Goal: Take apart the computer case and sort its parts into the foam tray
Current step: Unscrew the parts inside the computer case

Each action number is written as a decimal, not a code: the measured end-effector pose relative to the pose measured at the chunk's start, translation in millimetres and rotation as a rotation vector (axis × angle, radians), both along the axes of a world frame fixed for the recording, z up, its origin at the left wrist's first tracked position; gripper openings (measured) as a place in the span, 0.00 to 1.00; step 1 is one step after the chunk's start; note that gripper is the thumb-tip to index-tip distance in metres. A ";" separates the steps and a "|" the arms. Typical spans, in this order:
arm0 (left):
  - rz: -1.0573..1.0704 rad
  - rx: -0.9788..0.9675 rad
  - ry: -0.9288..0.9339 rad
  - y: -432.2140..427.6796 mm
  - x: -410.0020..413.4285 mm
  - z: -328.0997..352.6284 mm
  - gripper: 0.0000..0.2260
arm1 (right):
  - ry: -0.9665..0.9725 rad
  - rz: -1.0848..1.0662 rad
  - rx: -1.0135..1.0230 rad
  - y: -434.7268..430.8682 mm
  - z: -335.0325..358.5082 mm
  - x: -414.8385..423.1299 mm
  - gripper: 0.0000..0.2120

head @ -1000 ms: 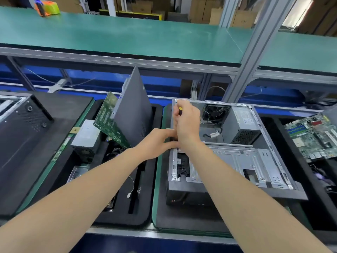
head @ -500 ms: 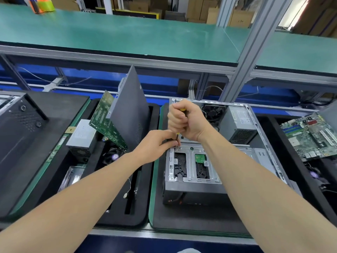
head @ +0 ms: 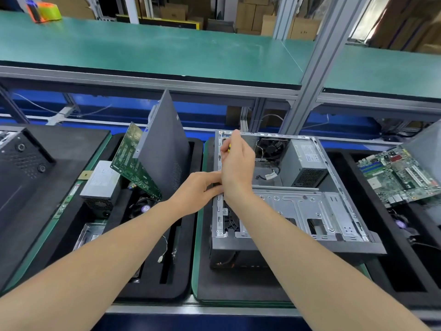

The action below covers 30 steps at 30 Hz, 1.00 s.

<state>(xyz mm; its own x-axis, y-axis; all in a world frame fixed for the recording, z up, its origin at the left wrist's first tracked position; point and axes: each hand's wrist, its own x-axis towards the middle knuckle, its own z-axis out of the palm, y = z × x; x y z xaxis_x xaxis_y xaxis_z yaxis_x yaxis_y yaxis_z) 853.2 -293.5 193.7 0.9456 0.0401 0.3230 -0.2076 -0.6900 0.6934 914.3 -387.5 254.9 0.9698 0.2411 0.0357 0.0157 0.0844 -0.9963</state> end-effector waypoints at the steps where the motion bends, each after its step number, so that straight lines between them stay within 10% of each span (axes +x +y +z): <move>1: -0.010 -0.002 0.015 1.1 1.0 -1.7 0.14 | -0.019 0.009 0.022 -0.8 -0.9 1.3 0.24; 20: 0.015 -0.014 0.120 8.7 7.8 -10.5 0.06 | 0.260 1.078 0.117 -12.0 4.2 67.2 0.23; 30: -0.010 0.016 0.087 10.4 8.3 -11.6 0.06 | 0.003 0.253 -0.030 -17.7 5.5 26.0 0.17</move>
<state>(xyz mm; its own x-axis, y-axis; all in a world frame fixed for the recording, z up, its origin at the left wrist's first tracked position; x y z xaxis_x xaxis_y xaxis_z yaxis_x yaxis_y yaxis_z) 861.5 -283.1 182.1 0.9703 0.0264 0.2403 -0.1538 -0.6997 0.6977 940.3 -405.2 260.4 0.8787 0.4769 0.0221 -0.0053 0.0561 -0.9984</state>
